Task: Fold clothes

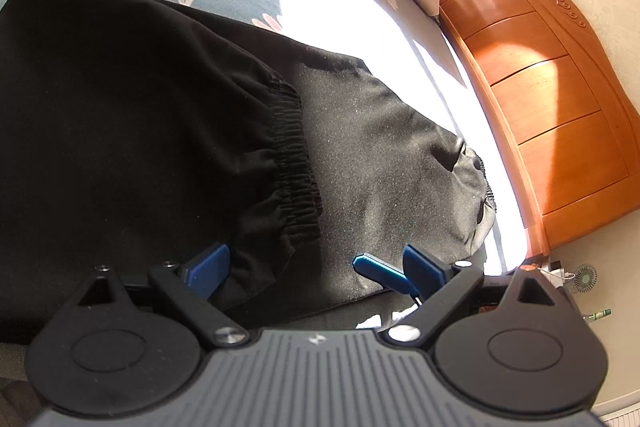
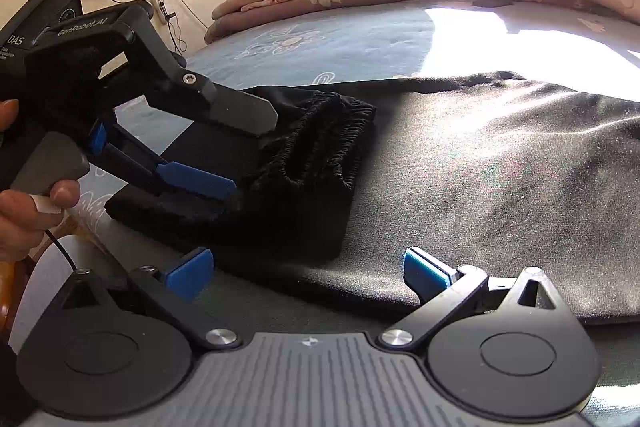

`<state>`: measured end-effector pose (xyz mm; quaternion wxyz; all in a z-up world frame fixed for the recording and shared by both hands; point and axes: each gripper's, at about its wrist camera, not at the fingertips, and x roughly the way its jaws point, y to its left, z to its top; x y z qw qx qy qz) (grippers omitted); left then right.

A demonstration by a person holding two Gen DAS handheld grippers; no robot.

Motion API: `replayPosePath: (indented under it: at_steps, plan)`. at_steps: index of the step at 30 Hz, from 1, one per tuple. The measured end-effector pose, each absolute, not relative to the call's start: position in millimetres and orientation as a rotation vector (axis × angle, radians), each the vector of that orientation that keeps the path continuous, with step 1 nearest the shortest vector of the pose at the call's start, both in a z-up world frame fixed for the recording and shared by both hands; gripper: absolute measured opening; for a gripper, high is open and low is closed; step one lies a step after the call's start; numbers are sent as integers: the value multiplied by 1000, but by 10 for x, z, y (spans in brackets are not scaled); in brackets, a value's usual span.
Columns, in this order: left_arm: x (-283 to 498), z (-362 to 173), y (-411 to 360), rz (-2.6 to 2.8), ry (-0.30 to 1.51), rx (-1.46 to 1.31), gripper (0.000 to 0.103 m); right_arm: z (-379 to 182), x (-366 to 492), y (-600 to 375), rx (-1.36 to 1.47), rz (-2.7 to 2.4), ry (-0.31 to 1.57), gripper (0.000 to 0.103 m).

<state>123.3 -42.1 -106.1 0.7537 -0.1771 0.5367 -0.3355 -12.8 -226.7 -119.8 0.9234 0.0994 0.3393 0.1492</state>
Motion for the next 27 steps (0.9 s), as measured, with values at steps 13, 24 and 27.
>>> replayPosePath:
  at_steps: [13,24,27]
  plan:
    - [2171,-758,-241,-561,1017,-438,93,-1206,-140,-2246,164,303,690,103]
    - [2364,-773,-377,-552,1052,-418,94,-1200,-170,-2230,145,311,686,103]
    - [2420,-709,-403,-578,1029,-423,95,-1201,-173,-2229,148,312,684,103]
